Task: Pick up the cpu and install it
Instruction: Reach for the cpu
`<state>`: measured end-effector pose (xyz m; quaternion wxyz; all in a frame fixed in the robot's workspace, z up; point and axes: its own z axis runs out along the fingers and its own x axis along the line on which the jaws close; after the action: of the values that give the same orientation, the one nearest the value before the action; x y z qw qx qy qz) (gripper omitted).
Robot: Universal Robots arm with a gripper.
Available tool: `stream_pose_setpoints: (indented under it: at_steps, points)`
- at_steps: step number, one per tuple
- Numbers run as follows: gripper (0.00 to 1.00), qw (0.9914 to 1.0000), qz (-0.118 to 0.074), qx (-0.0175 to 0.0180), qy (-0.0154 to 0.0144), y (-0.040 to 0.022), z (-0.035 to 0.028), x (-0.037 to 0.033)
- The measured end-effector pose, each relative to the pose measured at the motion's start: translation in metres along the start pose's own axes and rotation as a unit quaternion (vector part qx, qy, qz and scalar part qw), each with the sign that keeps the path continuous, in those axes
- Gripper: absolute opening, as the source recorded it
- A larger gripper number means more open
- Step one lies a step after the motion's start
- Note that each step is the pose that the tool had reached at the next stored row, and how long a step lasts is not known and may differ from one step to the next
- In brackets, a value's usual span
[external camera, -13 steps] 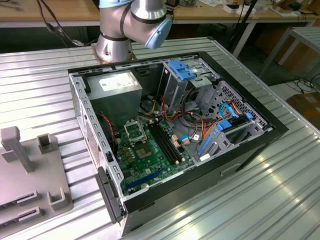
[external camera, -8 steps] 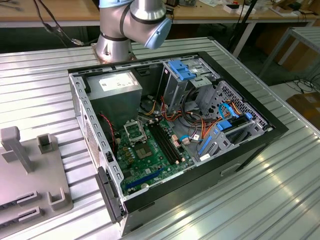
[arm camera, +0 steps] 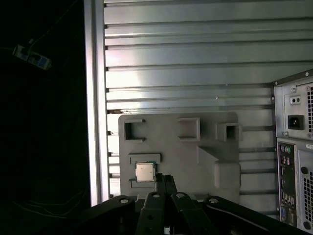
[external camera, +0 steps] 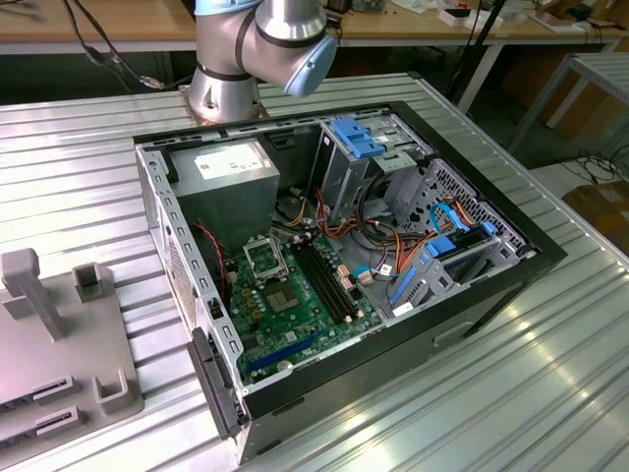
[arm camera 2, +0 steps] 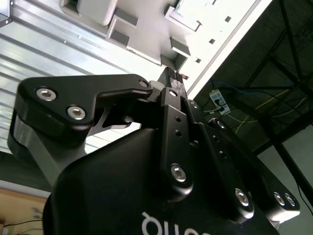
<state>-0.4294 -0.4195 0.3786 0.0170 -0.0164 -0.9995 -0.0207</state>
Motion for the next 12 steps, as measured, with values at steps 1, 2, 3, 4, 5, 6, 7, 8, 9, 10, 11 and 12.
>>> stream_pose_setpoints:
  at_steps: [1, 2, 3, 4, 5, 6, 7, 8, 9, 10, 11, 12]
  points:
    - [0.11, 1.00000, 0.000, 0.0000, 0.0000, 0.0000, 0.0000, 0.0000]
    - [0.11, 1.00000, 0.000, 0.0000, 0.0000, 0.0000, 0.0000, 0.0000]
    - [0.11, 1.00000, 0.000, 0.0000, 0.0000, 0.0000, 0.0000, 0.0001]
    - [0.11, 1.00000, 0.000, 0.0000, 0.0000, 0.0000, 0.0000, 0.0001]
    - [0.11, 1.00000, 0.000, 0.0000, 0.0000, 0.0000, 0.0000, 0.0001]
    - [0.11, 1.00000, 0.000, 0.0000, 0.0000, 0.0000, 0.0000, 0.0001]
    - [0.11, 1.00000, 0.000, 0.0000, 0.0000, 0.0000, 0.0000, 0.0002]
    - [0.11, 1.00000, 0.000, 0.0000, 0.0000, 0.0000, 0.0000, 0.0002]
    - [0.11, 1.00000, 0.000, 0.0000, 0.0000, 0.0000, 0.0000, 0.0002]
    - [0.11, 1.00000, 0.000, 0.0000, 0.0000, 0.0000, 0.0000, 0.0004]
    - [0.11, 1.00000, 0.000, 0.0000, 0.0000, 0.0000, 0.0001, 0.0012]
    - [0.11, 1.00000, 0.000, 0.0000, 0.0000, 0.0000, 0.0001, 0.0023]
